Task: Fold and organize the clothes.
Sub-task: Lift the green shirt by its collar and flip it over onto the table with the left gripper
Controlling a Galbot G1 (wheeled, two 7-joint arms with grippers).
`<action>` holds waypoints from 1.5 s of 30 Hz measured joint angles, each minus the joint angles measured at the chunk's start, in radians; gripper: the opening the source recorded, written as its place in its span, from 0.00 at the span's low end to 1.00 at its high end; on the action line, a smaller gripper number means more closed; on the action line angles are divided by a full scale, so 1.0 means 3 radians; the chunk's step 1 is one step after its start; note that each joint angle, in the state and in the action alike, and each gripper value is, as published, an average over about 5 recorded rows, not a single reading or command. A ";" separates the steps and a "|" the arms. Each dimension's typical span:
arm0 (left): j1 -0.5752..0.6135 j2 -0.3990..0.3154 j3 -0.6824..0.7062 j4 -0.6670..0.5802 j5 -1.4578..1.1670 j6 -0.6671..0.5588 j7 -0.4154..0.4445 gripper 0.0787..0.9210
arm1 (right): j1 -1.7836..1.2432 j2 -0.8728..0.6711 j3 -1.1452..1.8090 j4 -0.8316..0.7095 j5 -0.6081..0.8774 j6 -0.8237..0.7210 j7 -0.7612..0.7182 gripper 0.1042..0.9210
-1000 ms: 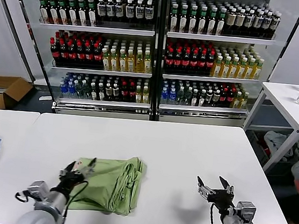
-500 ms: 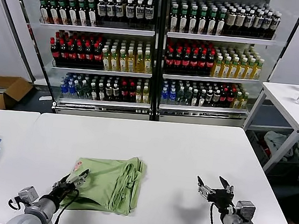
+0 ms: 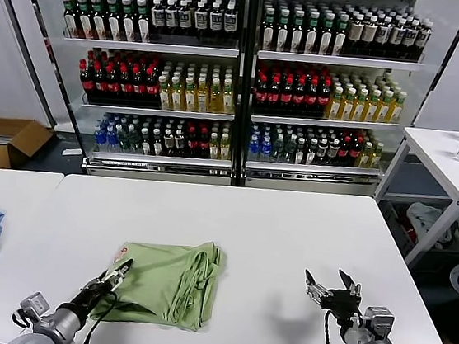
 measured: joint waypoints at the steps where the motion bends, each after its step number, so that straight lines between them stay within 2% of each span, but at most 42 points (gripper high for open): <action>1: -0.0002 -0.0006 -0.0012 0.0010 -0.0043 0.0009 0.0015 0.57 | 0.0000 0.0000 -0.0002 0.0002 0.0001 0.0000 0.0000 0.88; 16: 0.0002 -0.0077 -0.0229 -0.0063 -0.0662 0.0074 0.0060 0.07 | -0.0034 -0.0036 0.0056 0.0062 0.0034 -0.0001 0.0010 0.88; 19: -0.0011 -0.0058 -0.0319 -0.0147 -0.0787 0.0071 0.0033 0.02 | -0.0035 -0.0041 0.0075 0.0074 0.0048 -0.0001 0.0014 0.88; 26: 0.0010 0.0074 -0.0685 -0.0353 -0.0788 0.0053 -0.0054 0.01 | -0.0037 -0.0063 0.0100 0.0095 0.0077 0.0001 0.0018 0.88; 34: 0.0068 0.0272 -0.0984 -0.0787 -0.0313 0.0040 -0.0150 0.01 | -0.0045 -0.0056 0.0111 0.0141 0.0087 0.0007 0.0018 0.88; 40: 0.0005 0.0200 -0.0630 -0.1103 0.0096 0.0038 -0.0286 0.01 | -0.0073 -0.0021 0.0159 0.0202 0.0084 0.0017 0.0017 0.88; 45: -0.0106 -0.0049 -0.0058 -0.1197 0.0221 0.0046 -0.0431 0.01 | -0.0098 -0.0013 0.0209 0.0254 0.0081 0.0037 0.0008 0.88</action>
